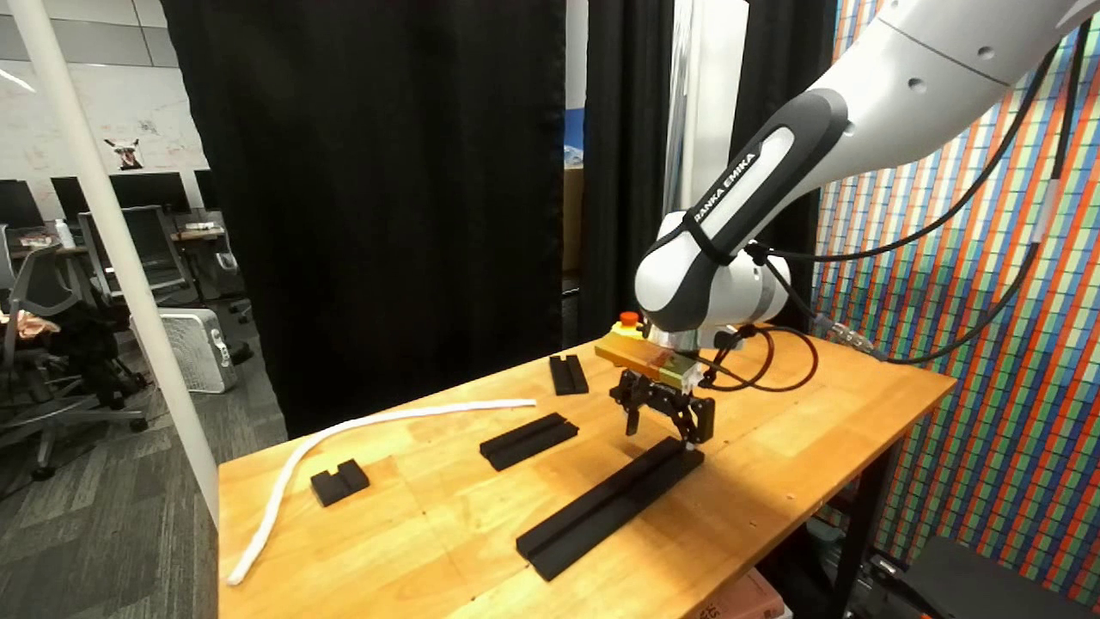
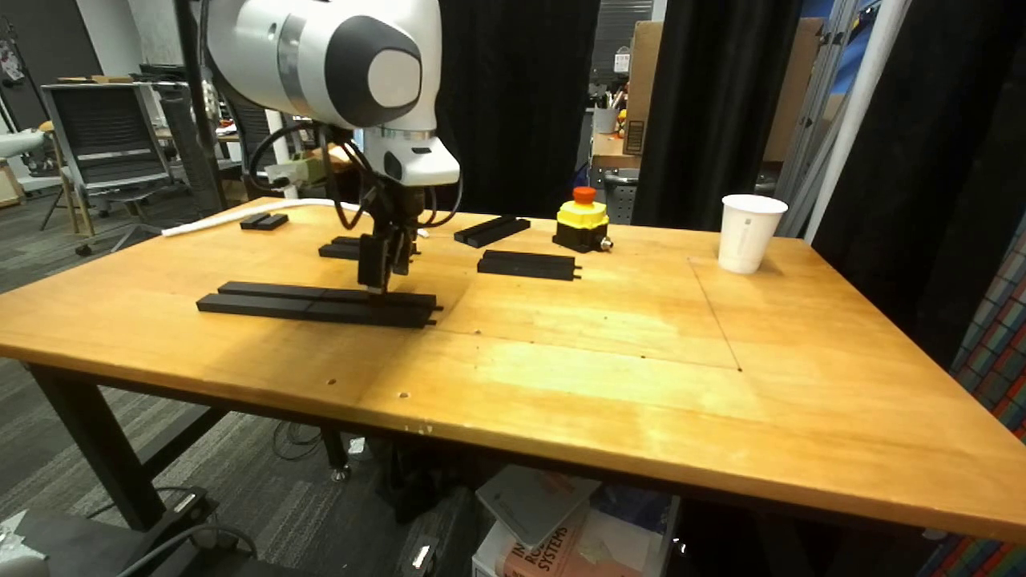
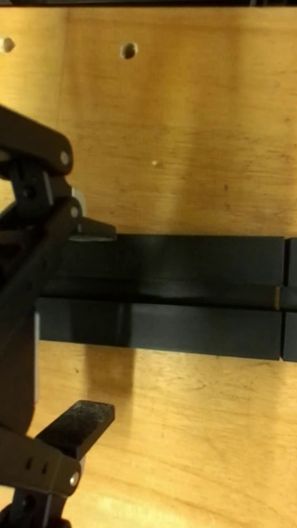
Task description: Arrange the black objects together on the table
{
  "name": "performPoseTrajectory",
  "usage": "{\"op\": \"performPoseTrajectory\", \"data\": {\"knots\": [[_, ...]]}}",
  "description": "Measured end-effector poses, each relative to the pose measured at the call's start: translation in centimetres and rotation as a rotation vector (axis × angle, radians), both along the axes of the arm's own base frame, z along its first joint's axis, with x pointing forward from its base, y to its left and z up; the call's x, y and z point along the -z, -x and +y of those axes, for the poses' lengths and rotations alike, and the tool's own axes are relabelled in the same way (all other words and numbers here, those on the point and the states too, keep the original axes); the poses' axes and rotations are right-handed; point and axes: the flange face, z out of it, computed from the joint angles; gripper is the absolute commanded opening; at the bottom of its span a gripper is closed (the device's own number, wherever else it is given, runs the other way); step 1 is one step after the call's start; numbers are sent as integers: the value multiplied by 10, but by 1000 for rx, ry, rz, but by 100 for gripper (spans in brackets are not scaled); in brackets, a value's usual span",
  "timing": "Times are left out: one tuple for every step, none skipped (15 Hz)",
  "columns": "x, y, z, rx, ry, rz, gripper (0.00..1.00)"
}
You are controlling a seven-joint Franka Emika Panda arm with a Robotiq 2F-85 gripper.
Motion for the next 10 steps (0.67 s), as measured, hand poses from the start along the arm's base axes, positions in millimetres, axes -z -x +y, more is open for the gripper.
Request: {"op": "performPoseTrajectory", "data": {"knots": [[-10, -4, 1, -17, 22, -3, 100], [-21, -9, 2, -36, 43, -6, 100], [-33, -16, 4, -59, 59, -14, 100], [-44, -23, 6, -78, 70, -24, 100], [-56, -32, 9, -93, 74, -38, 100], [-67, -42, 13, -108, 73, -57, 100], [-76, -51, 18, -123, 71, -79, 100], [-83, -61, 23, -136, 67, -99, 100], [-87, -70, 28, -147, 58, -117, 100], [-90, -79, 33, -154, 49, -129, 100]]}}
